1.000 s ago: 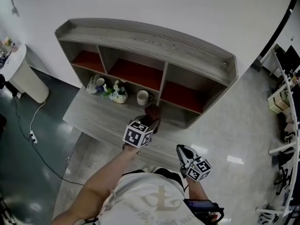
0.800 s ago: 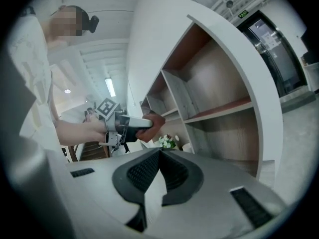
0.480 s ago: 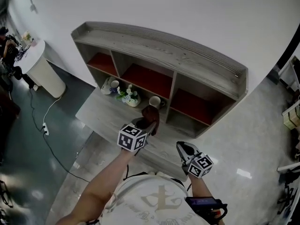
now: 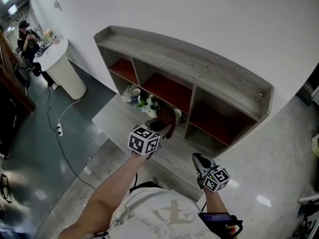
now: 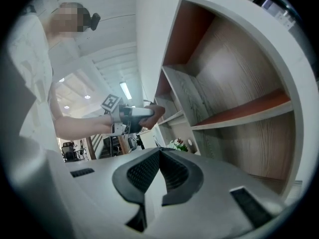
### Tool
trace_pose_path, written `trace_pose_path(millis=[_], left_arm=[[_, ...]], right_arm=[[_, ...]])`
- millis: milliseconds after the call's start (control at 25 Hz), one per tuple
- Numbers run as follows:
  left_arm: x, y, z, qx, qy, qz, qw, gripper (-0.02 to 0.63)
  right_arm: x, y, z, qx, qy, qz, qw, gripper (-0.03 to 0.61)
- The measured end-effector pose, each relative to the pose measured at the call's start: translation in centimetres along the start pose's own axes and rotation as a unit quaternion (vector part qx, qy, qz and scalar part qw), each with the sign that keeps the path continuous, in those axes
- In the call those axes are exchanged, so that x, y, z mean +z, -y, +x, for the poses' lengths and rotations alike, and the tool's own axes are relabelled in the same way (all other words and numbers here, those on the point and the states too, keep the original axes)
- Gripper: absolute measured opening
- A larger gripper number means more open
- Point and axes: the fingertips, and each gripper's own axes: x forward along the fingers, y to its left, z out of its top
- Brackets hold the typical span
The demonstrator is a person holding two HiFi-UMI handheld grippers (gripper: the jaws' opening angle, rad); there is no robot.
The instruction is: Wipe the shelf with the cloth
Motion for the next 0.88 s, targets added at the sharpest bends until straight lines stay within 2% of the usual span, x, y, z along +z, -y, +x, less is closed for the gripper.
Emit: trace_pose_path(millis=[280,440,560,720,880], left_arm=[[4.2,-2.0,2.7,-0.012,0.000,0.028,0.9995,0.103],[5.7,-2.2,5.4,-0.046,-0.008,0.030,0.9985,0.103],[6.4,-2.5,7.3,-0.070,-0.026,0.037,0.9966,0.104],[6.6,-3.2,9.5,-0.076,-0.069,0.053,0.9933,0.104],[6.5,-2.8,11.3,-0.099,-0.098,0.071,0.9878,0.104]], right_arm=[[-0.6,0.7,0.5,-0.008,0.004,0.009,1.000,0.005],[-0.6,1.2,1.0,-0.030,0.011,0.012,0.999,0.005],[-0.5,1.3,1.7,-0.048,0.016,0.014,0.999,0.005],[-0.5,1.9,2.0,-0.077,0.021,0.018,0.997,0.005],[-0.3,2.2,2.0,-0.103,0.027,0.022,0.994,0.005]])
